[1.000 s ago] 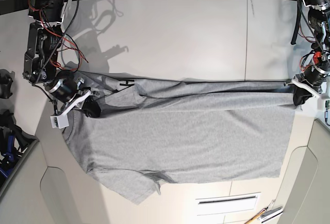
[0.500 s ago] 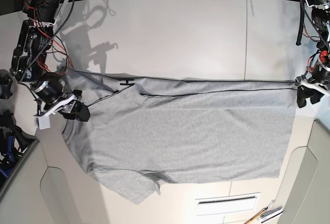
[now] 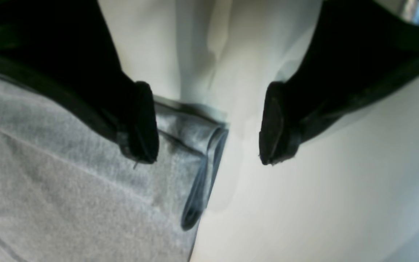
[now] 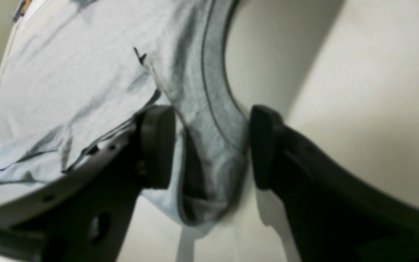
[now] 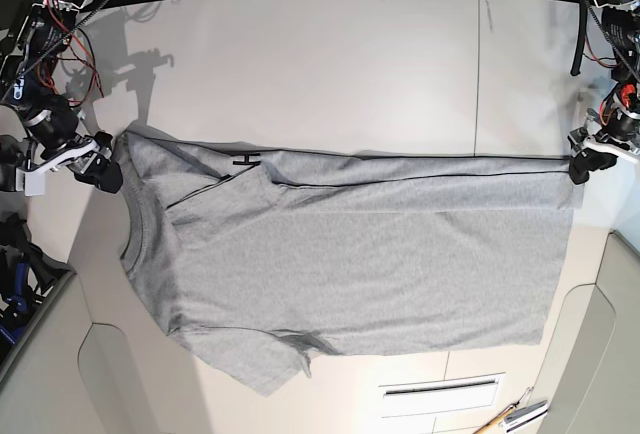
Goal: Fold the T-shirt properly
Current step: 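Lay the folded shoulder edge down and release both grippers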
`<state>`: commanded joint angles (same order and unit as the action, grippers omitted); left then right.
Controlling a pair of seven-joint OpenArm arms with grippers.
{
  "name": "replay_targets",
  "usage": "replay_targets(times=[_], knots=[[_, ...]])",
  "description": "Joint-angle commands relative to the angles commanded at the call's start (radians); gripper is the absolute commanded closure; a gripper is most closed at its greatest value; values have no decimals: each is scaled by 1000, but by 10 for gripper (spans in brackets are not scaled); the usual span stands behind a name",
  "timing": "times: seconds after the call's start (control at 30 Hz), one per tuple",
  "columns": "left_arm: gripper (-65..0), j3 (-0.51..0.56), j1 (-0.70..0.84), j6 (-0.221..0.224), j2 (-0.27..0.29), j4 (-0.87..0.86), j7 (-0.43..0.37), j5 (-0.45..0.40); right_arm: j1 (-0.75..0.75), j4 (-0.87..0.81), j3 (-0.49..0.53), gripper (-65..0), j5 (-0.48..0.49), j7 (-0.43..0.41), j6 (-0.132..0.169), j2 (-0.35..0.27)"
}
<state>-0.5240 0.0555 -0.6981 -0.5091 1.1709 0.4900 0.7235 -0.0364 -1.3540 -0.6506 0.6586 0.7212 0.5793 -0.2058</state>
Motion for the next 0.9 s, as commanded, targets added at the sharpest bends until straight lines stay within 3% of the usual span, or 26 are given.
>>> replay_targets(times=[0.1, 0.27, 0.47, 0.67, 0.73, 0.83, 0.9], knots=[[-460, 0, 0, 0, 2, -9, 0, 14, 17, 1, 0, -321, 1, -11, 0, 2], [-460, 0, -1, 0, 24, -9, 0, 12, 18, 5, 5, -437, 0, -12, 0, 5], [-460, 1, -3, 0, 60, -9, 1, 8, 18, 58, 70, -437, -8, -37, 0, 10], [-457, 44, -3, 0, 66, -9, -1, 9, 15, 66, 73, -436, -7, -44, 0, 53], [-423, 66, -3, 0, 66, -9, -6, 9, 15, 65, 73, -434, -3, -45, 0, 65], [-288, 79, -6, 0, 66, -9, -20, 8, 15, 65, 73, -434, -4, -60, 0, 71], [-197, 79, -8, 0, 66, -9, -19, 8, 14, 65, 73, -371, -4, -79, 1, 71]])
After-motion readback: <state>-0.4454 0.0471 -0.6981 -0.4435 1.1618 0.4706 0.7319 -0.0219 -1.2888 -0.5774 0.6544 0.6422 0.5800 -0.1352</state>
